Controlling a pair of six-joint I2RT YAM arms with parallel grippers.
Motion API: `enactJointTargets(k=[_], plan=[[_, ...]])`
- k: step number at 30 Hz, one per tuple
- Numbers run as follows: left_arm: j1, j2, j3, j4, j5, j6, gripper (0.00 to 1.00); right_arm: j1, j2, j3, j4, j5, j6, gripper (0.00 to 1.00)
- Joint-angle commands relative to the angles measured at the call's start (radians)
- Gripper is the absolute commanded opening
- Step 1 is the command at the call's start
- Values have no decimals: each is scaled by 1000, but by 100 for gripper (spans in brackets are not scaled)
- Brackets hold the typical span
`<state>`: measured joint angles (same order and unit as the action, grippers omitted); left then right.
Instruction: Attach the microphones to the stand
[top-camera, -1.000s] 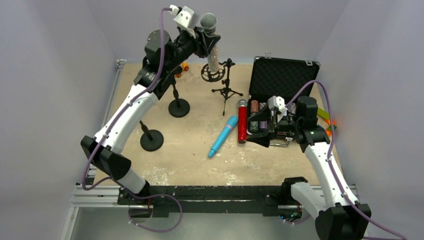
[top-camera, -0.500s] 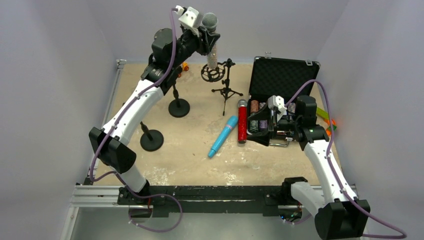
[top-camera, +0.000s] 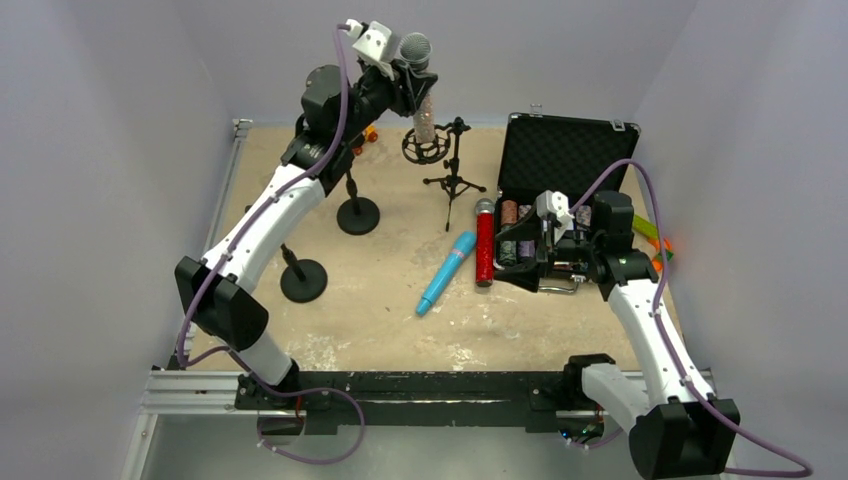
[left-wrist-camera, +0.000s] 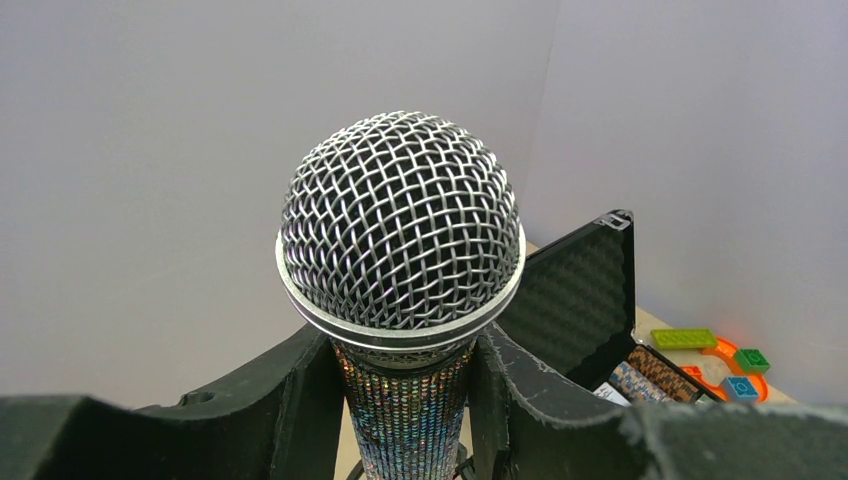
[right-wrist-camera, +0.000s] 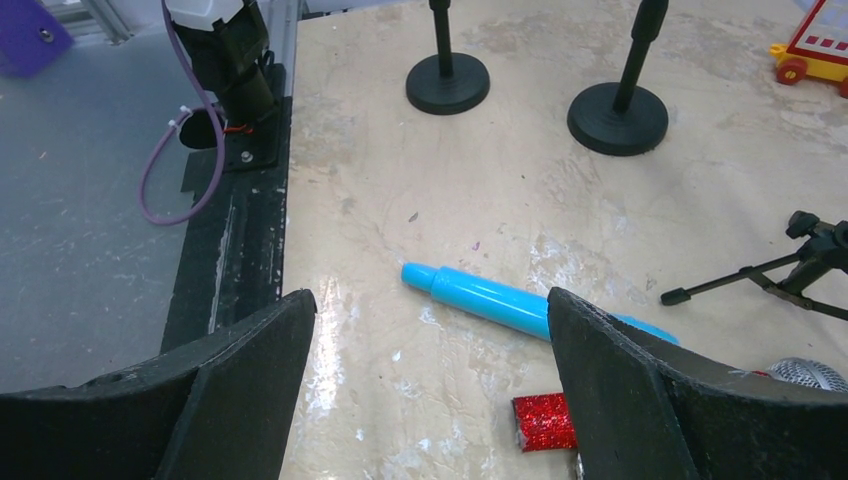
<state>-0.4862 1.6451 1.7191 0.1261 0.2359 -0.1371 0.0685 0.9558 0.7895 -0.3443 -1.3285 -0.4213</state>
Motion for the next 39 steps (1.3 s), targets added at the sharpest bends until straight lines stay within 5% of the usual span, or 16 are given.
enactJointTargets(k=[1,14,28,39], plan=[[8,-60,-17,61,38,-35,0,-9,3,24,-1,-35,-19,90],[11,-57,-57,64,29,-12,0,-14,12,28,-9,-51,-18,90],[44,56,84,16,73,-9,0,-15,12,29,-11,-54,-19,90],[44,6,-198,291,215,95,0,-17,16,29,-16,-54,-26,90]])
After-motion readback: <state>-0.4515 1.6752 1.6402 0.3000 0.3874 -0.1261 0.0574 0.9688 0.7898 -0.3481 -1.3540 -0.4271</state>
